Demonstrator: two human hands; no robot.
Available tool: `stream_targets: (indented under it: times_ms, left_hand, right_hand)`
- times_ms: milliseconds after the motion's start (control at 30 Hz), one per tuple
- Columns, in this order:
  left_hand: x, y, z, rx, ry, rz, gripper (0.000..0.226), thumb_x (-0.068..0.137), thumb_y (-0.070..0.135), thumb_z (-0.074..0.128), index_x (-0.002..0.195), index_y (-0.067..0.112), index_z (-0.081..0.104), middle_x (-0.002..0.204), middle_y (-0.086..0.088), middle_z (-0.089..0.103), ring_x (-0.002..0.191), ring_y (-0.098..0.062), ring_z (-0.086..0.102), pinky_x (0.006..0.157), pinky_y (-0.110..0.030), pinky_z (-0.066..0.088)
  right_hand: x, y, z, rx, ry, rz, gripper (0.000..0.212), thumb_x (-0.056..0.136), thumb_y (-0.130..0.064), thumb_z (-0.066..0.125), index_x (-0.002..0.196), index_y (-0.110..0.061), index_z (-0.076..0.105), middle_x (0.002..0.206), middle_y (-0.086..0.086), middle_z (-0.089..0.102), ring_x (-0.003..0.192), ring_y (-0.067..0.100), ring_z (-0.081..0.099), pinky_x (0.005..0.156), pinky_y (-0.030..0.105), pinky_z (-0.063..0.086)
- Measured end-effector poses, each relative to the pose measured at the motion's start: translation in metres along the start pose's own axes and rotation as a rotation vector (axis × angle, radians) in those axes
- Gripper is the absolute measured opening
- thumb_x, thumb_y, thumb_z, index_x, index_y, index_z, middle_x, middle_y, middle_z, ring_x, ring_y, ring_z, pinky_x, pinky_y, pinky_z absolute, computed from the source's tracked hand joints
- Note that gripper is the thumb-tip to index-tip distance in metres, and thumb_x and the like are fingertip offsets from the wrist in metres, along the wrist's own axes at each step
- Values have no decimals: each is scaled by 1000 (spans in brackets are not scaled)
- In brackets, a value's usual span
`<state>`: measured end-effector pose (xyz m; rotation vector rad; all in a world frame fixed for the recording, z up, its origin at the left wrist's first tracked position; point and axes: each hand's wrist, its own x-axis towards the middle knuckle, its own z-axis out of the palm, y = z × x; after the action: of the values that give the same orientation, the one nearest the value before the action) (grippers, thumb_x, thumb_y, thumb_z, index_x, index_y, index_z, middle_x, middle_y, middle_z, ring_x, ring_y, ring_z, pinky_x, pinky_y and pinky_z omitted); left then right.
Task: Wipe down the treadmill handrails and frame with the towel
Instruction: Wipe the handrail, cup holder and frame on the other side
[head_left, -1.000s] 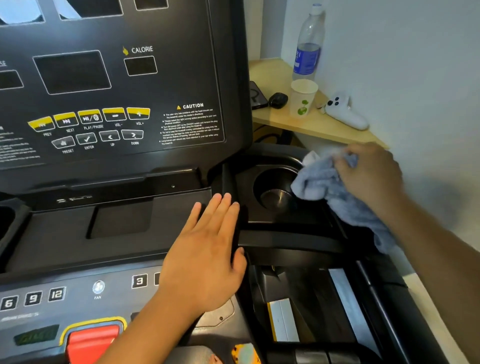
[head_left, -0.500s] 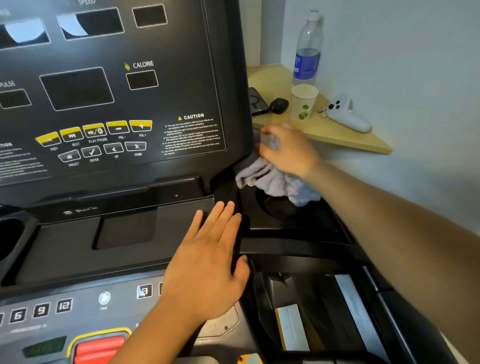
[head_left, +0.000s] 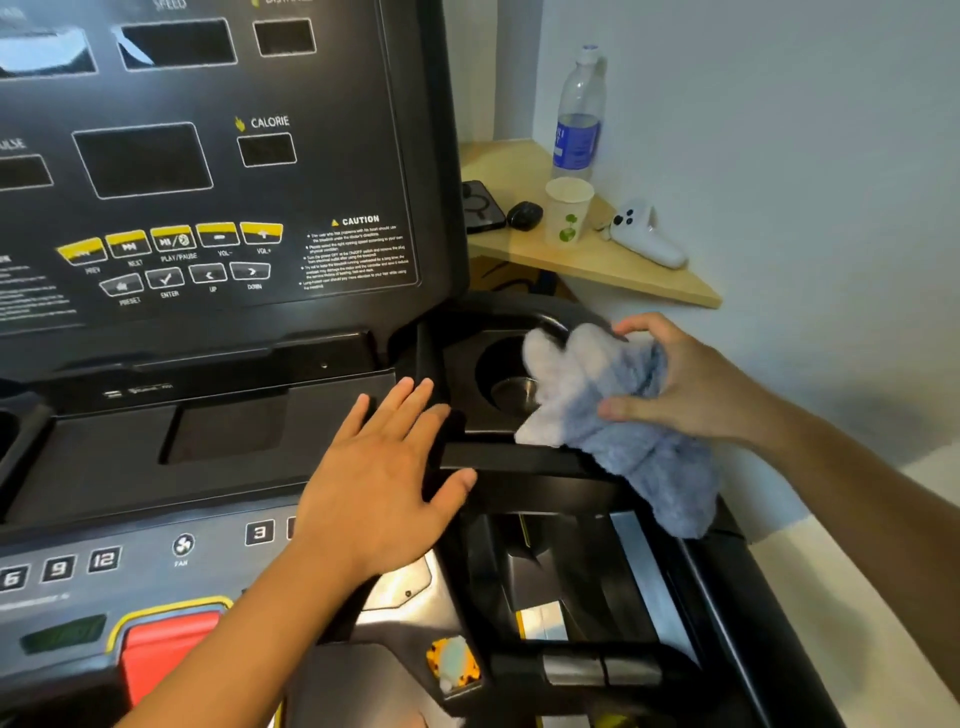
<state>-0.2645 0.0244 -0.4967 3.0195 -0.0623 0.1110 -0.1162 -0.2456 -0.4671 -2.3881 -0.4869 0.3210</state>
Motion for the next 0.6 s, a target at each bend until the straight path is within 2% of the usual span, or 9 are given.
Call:
stream_targets:
  times_ms: [67,133,200,267,400,433,500,567,600]
  left_hand:
    - [0,3,-3,-112,17,-26,93,80,83,23,153,26,24,161,4,23,150,-10,9,123,-40,1]
    - [3,13,-10,-445,-5,-33,106,69,91,40,154,32,14,158,11,30,148,-11,22,123,-47,2]
    - [7,31,-19,-844,-1,27,108,64,74,72,150,40,16,150,25,38,140,-4,37,121,-50,17]
    - [10,40,-27,-1061,148,-23,91,67,45,85,142,38,33,137,27,52,127,1,51,112,-37,39]
    - [5,17,-57,-1415,465,-319,43,73,17,76,114,25,65,113,-2,72,111,-27,66,99,-59,48]
    - [3,10,-63,-1495,503,-355,36,79,11,72,110,26,67,112,-4,72,111,-30,65,99,-62,47]
    - [0,2,-77,-1586,552,-357,33,87,2,63,106,28,68,111,-6,71,110,-31,66,97,-64,45]
    - [-3,1,-86,-1594,605,-333,35,89,-2,59,101,30,67,104,-2,71,103,-27,66,93,-63,46]
    - [-4,0,-89,-1592,621,-331,38,88,-3,57,98,32,67,100,1,71,101,-25,65,90,-63,48]
  right_hand:
    - [-9,-13,3,218,43,-57,85,51,-56,85,125,-40,46,120,-15,55,110,11,57,97,41,49]
    - [-15,-36,12,402,46,-125,82,52,-47,90,122,-45,47,120,-8,59,107,12,62,95,45,52]
    - [-19,-62,18,569,2,-219,85,57,-31,90,129,-40,46,120,-1,61,107,15,64,92,43,54]
    - [-23,-80,16,740,-76,-311,92,63,-10,87,139,-32,39,125,1,59,111,17,64,93,41,54]
    - [-25,-75,7,638,-169,-265,113,61,-6,88,143,-46,23,133,2,52,113,15,63,94,39,54]
    - [-26,-71,9,508,-231,-205,107,64,-7,87,144,-42,26,128,2,56,105,15,66,90,40,56]
    - [-27,-66,17,173,-338,-160,63,75,-13,80,129,-31,53,105,1,68,84,14,70,80,38,59]
    - [-23,-69,18,-62,-248,-197,16,86,-17,68,96,-29,68,84,-3,69,73,12,66,70,34,55]
    - [-19,-71,15,-88,-128,-204,15,89,-15,61,88,-29,68,81,-3,67,73,11,62,66,31,50]
